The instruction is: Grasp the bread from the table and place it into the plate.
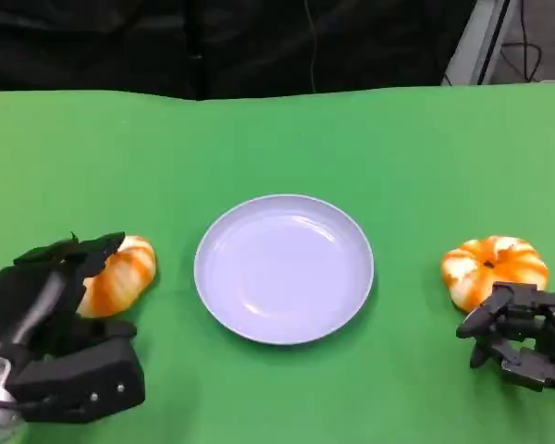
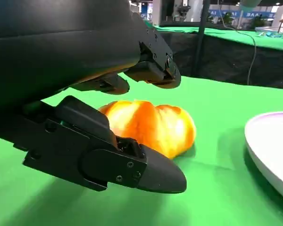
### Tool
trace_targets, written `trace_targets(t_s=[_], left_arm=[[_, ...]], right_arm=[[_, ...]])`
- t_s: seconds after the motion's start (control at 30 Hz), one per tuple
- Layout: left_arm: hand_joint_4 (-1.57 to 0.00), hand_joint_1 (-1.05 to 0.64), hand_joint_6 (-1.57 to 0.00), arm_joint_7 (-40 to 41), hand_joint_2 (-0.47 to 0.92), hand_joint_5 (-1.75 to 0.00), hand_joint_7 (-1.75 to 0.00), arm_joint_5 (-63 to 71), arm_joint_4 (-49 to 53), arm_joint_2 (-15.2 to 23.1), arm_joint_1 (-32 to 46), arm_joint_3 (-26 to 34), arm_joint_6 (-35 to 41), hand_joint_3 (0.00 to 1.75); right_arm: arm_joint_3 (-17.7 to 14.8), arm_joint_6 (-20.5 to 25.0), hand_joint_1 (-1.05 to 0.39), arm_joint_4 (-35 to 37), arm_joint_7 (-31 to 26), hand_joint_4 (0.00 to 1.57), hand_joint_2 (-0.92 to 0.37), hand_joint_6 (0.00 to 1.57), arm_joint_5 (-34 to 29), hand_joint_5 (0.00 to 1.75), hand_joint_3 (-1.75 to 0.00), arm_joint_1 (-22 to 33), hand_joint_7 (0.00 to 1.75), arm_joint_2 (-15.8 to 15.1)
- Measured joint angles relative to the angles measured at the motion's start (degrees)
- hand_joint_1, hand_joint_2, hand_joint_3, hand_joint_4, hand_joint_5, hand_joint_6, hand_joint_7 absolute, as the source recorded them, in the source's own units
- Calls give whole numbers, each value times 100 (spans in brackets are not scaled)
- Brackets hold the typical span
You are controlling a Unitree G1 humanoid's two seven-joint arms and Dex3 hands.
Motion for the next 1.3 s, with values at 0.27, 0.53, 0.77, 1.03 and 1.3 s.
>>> trace_targets(t_s=[0.27,0.53,0.77,1.03,1.3], left_arm=[[-41,-87,-41,-1,92,-1,0,-60,389,-100,-194,-45,-90,19],[-43,-55,-42,-3,92,-1,0,-98,724,-153,-349,-165,-82,10],[-43,-28,-42,0,91,0,0,-105,869,-189,-457,-225,-73,3],[-41,-12,-41,-70,90,0,0,-167,915,-239,-489,-238,-84,0],[-42,-6,-43,-193,90,0,-1,-244,916,-245,-511,-239,-94,0]], right_arm=[[1,2,9,-1,-1,87,-83,93,8,140,-63,1,97,0],[0,0,9,-2,19,87,-83,93,20,139,-63,6,96,0],[0,0,9,-3,17,88,-82,94,20,139,-64,13,96,1],[1,-14,9,-4,-5,88,-82,94,15,137,-64,15,96,1],[2,-25,9,-6,-19,88,-81,94,11,137,-66,15,95,1]])
